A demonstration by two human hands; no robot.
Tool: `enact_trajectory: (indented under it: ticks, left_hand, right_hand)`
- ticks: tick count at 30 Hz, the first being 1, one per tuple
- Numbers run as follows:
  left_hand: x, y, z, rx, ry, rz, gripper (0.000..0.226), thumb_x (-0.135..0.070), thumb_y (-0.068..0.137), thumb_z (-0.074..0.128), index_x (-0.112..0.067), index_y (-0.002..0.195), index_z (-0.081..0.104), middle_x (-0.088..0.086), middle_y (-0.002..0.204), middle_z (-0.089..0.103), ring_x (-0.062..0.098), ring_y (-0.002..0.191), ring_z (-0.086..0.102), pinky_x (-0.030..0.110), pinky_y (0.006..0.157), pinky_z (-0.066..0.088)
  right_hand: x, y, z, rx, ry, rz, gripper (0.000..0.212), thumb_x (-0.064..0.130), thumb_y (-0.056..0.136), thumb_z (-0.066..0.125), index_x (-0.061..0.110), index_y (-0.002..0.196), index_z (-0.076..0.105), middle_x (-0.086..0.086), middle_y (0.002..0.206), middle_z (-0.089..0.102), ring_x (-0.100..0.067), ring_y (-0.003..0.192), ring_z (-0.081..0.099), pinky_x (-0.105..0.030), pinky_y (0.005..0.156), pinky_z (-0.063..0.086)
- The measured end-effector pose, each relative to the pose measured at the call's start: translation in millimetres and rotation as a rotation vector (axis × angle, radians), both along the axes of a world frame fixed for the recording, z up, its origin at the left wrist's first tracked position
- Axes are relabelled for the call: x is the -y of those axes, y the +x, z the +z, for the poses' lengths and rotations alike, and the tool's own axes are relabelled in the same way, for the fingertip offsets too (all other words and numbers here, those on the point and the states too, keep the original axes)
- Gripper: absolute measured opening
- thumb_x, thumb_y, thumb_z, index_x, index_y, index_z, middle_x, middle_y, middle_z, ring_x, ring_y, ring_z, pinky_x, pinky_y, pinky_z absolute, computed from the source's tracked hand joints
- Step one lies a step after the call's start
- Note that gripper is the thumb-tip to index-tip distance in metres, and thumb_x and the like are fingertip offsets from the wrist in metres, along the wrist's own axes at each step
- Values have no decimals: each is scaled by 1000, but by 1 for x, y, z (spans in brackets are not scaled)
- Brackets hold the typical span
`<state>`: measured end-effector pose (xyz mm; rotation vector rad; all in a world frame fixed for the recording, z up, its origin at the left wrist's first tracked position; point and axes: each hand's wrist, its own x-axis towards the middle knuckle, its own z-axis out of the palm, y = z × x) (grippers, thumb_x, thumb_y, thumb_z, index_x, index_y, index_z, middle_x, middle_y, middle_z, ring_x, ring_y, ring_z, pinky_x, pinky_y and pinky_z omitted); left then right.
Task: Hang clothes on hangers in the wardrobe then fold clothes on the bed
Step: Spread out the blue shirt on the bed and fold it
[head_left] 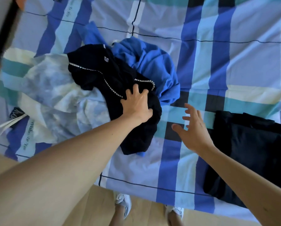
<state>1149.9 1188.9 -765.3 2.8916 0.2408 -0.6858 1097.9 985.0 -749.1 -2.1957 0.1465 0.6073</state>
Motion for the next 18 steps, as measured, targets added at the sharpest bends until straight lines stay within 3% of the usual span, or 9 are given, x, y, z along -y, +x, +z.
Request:
enact_trajectory:
  ticks: [4,7,9,13,18]
  left_hand:
    - [-46,7,14,27,-265,-42,55,-22,86,60,-22,140,48,3,137,45,33,120,50,49,94,49]
    - [-88,2,42,62,-361,-90,26,-23,82,56,-33,106,55,0,113,58,34,105,60,47,89,50]
    - [-118,-1,60,92,-315,-143,24,-24,79,55,-38,98,54,-1,110,64,36,103,62,45,85,51]
    - [-202,-4,84,138,-161,-213,35,-26,73,52,-28,106,64,7,107,69,37,102,65,46,83,52]
    - [-330,-11,101,192,149,-167,40,-6,74,71,-12,114,68,18,105,63,43,101,58,52,85,51]
  right_hand:
    - [-17,5,-5,-138,46,-94,74,28,91,70,28,152,27,1,140,42,-15,119,56,-28,78,51]
    - [-26,4,-13,-198,57,-132,73,28,92,70,27,151,28,-3,139,44,-13,100,62,-25,66,45]
    - [-36,3,-15,-240,69,-188,71,29,91,71,27,150,31,-4,137,47,-11,87,61,-25,63,43]
    - [-60,3,-18,-276,71,-204,70,30,90,71,25,149,33,-5,132,50,-25,101,60,-31,68,47]
    - [-98,6,-18,-279,83,-181,68,32,88,73,28,146,36,-3,128,53,-21,78,61,-41,73,51]
